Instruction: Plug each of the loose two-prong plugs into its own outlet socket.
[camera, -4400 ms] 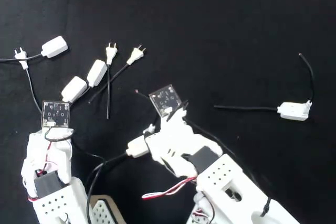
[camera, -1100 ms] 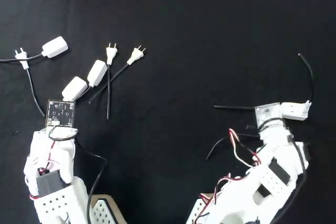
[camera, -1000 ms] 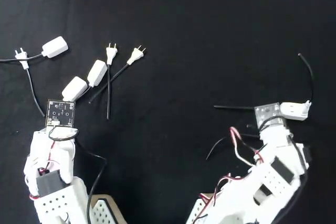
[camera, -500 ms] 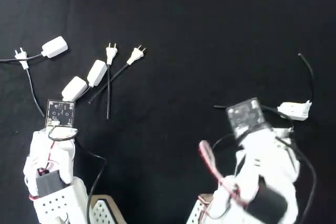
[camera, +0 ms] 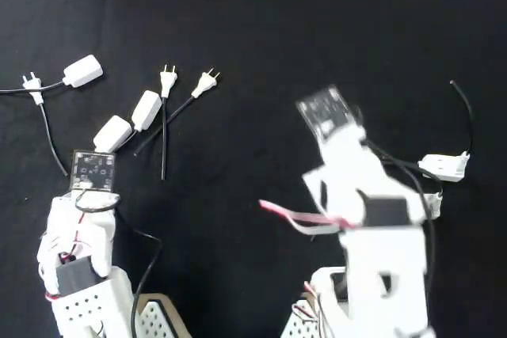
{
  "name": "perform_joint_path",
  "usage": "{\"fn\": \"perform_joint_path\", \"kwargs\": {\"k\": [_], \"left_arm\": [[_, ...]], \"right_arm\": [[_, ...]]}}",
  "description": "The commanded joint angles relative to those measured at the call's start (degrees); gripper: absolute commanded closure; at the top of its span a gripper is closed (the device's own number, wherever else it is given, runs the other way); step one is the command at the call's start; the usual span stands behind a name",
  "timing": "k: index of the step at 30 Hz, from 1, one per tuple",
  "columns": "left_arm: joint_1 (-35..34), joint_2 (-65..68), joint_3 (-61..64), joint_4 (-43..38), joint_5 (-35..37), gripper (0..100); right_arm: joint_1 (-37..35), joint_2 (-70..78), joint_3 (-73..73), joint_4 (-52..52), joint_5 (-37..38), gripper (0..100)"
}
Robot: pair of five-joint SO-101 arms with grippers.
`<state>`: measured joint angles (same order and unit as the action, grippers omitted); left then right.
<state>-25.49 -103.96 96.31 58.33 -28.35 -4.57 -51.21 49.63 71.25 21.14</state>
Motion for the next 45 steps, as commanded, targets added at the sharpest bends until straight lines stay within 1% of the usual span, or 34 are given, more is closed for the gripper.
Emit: {"fn": "perform_joint_path", "kwargs": {"k": [1, 3, 5, 7, 9, 12, 14, 17, 20, 25, 28, 31, 34, 37, 41, 42, 45], "left_arm": [[4.5, -0.3, -0.2, -4.4, 0.1, 97], [7.2, -0.3, -1.5, -8.7, 1.6, 97], [9.0, 0.0, -2.2, -15.6, 4.4, 95], [10.2, 0.2, -1.8, -21.5, 6.6, 89], [11.7, 0.2, -1.7, -25.0, 9.1, 85], [14.0, 0.4, -1.8, -29.0, 11.4, 86], [14.3, 1.8, -2.0, -32.3, 12.2, 86], [14.2, 9.1, -4.0, -37.2, 12.2, 85], [14.3, 22.8, -11.0, -40.4, 12.8, 85], [16.6, 54.0, -30.9, -39.3, 12.7, 85], [16.8, 72.3, -43.5, -38.4, 12.7, 85], [16.8, 88.0, -55.9, -36.0, 12.7, 85], [17.5, 100.9, -67.6, -32.0, 12.7, 85], [18.8, 110.8, -78.7, -24.3, 12.7, 85], [19.6, 117.2, -90.6, -13.0, 12.5, 80], [19.6, 118.3, -93.1, -10.5, 11.4, 80], [19.1, 121.4, -98.4, -7.3, 10.0, 80]], "right_arm": [[-4.7, 15.8, -8.7, -3.4, -7.5, 98.6], [-5.1, 21.2, -10.9, -4.2, -10.5, 98.6], [-5.0, 25.4, -11.0, -6.7, -12.1, 98.6], [-5.0, 28.6, -9.7, -10.1, -12.5, 98.6], [-5.0, 30.8, -8.8, -12.4, -12.4, 98.6], [-5.0, 32.7, -8.0, -14.2, -12.4, 98.6], [-5.0, 33.2, -7.8, -14.4, -12.1, 98.6], [-5.0, 33.8, -7.8, -14.3, -12.0, 98.6], [-5.0, 34.2, -7.8, -14.3, -12.0, 98.6], [-5.1, 34.0, -6.4, -14.4, -12.0, 98.6], [-5.1, 34.1, -6.1, -14.8, -12.0, 98.6], [-5.0, 34.2, -5.9, -16.4, -12.0, 98.6], [-5.0, 34.2, -5.5, -16.5, -12.0, 98.6], [-5.0, 34.2, -5.0, -17.2, -12.0, 98.6], [-5.0, 34.2, -4.8, -17.2, -12.0, 98.6], [-5.0, 34.2, -4.8, -17.2, -12.0, 98.6], [-5.0, 34.2, -4.8, -17.2, -12.0, 98.6]]}}
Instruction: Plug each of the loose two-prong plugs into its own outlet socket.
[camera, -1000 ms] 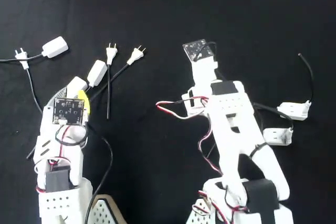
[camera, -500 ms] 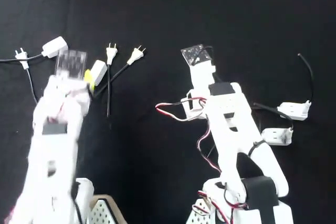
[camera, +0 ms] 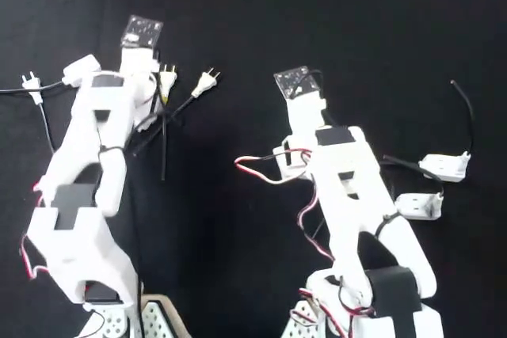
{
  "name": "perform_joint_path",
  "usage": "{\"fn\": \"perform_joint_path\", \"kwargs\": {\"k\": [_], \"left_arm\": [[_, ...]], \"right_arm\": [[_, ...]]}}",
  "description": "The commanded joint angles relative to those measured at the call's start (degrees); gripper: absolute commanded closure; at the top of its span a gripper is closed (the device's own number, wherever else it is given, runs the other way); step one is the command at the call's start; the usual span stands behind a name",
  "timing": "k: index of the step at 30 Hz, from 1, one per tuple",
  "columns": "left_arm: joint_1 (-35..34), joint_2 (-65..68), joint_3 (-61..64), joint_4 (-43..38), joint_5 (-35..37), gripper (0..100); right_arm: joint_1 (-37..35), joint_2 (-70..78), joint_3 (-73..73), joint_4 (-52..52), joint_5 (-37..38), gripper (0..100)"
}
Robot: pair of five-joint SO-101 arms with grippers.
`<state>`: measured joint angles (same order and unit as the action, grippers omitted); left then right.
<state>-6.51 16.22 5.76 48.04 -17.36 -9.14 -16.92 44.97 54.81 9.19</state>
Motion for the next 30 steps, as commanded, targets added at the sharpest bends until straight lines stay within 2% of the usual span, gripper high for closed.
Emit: {"fn": "perform_joint_path", "kwargs": {"k": [1, 6, 9, 11, 14, 16, 20, 23, 27, 30], "left_arm": [[0.0, 2.5, -9.1, 3.0, -1.0, 80], [0.0, 10.2, -12.4, 3.3, -1.5, 80], [-0.2, 12.2, -13.6, 7.3, -5.5, 80], [-0.7, 12.3, -14.3, 9.9, -6.4, 85], [-0.5, 12.2, -15.7, 12.9, -6.4, 98], [0.1, 12.2, -17.8, 17.2, -6.3, 95], [0.9, 12.1, -22.2, 24.0, -6.5, 97], [1.6, 10.9, -23.8, 27.8, -9.2, 97], [1.7, 3.9, -20.6, 32.1, -13.0, 97], [3.6, -6.2, -8.9, 31.6, -17.8, 97]], "right_arm": [[-0.4, -0.1, 0.0, -0.8, 0.0, 98.6], [-0.4, -0.1, 0.0, -0.8, 0.0, 98.6], [-0.4, -0.1, 0.0, -0.8, 0.0, 98.6], [-0.4, -0.1, 0.0, -0.9, 0.0, 98.6], [-0.4, 0.0, 0.0, -1.8, 0.1, 98.6], [-0.4, 0.0, 0.3, -2.0, 0.1, 98.6], [-0.4, 0.0, 1.2, -3.5, 0.1, 98.6], [-0.4, 0.0, 1.2, -3.6, 0.1, 98.6], [-0.4, 0.0, 1.2, -3.6, 0.1, 98.6], [-0.4, 0.0, 1.2, -3.6, 0.1, 98.6]]}}
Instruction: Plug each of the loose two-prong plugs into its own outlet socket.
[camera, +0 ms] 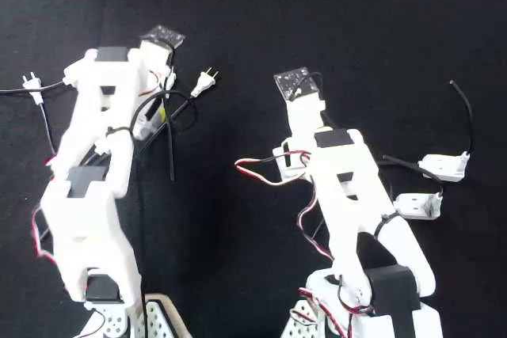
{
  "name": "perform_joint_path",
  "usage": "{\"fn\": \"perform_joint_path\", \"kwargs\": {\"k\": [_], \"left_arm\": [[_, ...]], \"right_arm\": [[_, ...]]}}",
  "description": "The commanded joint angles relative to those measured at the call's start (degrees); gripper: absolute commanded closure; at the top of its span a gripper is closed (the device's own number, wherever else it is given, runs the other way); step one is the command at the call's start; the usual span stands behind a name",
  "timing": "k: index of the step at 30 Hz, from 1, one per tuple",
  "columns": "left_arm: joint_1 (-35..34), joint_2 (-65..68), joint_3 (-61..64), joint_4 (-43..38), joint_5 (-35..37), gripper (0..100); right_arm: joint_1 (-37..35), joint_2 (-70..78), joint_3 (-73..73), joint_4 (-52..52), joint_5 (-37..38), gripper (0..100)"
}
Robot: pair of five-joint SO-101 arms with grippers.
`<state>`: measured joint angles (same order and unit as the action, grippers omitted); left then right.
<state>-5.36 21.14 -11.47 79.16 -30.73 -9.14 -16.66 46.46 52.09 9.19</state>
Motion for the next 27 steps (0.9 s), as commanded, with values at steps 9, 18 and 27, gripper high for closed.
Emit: {"fn": "perform_joint_path", "kwargs": {"k": [9, 18, 27], "left_arm": [[17.1, -57.1, 75.3, -31.9, -14.1, 97], [22.1, -75.8, 93.5, -32.4, -16.4, 97], [16.7, -77.5, 93.1, -33.0, -16.6, 75]], "right_arm": [[1.1, -0.3, -0.5, -0.9, 0.1, 98.6], [0.6, -0.3, -0.3, -0.9, 0.1, 98.6], [0.6, -0.3, -0.3, -0.9, 0.1, 98.6]]}}
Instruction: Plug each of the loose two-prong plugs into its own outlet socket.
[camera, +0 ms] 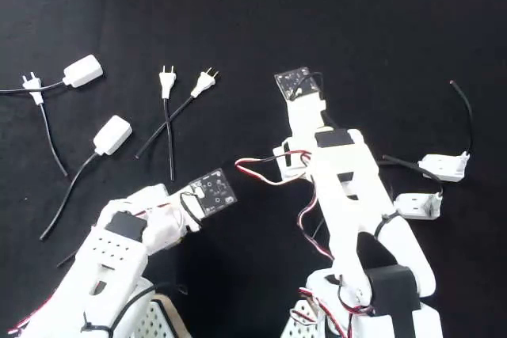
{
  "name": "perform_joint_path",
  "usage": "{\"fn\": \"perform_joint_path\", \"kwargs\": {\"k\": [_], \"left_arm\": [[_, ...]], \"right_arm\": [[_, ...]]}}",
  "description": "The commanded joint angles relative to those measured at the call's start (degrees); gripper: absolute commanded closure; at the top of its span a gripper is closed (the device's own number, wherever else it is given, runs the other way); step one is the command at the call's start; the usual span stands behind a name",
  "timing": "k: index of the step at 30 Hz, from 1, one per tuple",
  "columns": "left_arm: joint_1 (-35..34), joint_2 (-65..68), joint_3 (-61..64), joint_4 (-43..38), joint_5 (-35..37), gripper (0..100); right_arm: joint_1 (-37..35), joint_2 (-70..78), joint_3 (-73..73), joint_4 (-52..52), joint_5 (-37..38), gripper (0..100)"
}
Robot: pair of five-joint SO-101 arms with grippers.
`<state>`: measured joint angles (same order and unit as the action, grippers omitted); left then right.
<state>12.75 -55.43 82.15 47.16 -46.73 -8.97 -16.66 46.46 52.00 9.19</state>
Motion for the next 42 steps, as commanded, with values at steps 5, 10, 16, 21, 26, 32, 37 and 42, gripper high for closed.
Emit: {"fn": "perform_joint_path", "kwargs": {"k": [5, 10, 16, 21, 26, 32, 37, 42], "left_arm": [[-2.9, -1.0, -3.9, -1.2, -0.5, 77], [-2.6, -0.4, -4.2, -2.8, -0.6, 97], [-2.9, -0.7, -4.2, -3.3, -2.3, 97], [-7.6, -0.3, -5.1, -13.9, -1.5, 97], [-8.6, 3.8, -1.7, -25.0, -0.3, 97], [-8.2, 16.7, -0.5, -34.7, -0.4, 97], [-6.8, 21.1, -0.4, -36.0, -0.5, 97], [-6.4, 15.9, 0.5, -30.0, -0.5, 96]], "right_arm": [[0.4, -0.3, -0.3, -0.8, 0.1, 98.6], [0.4, -0.3, -0.3, -0.8, 0.1, 98.6], [0.4, -0.3, -0.3, -0.6, 0.1, 98.6], [0.4, -0.3, -0.3, -0.5, 0.1, 98.6], [0.4, -0.3, -0.3, -0.6, 0.1, 98.6], [0.4, -0.3, -0.3, -0.6, 0.1, 98.6], [0.4, -0.3, -0.3, -0.6, 0.1, 98.6], [0.5, -0.3, -0.3, -0.8, 0.1, 98.6]]}}
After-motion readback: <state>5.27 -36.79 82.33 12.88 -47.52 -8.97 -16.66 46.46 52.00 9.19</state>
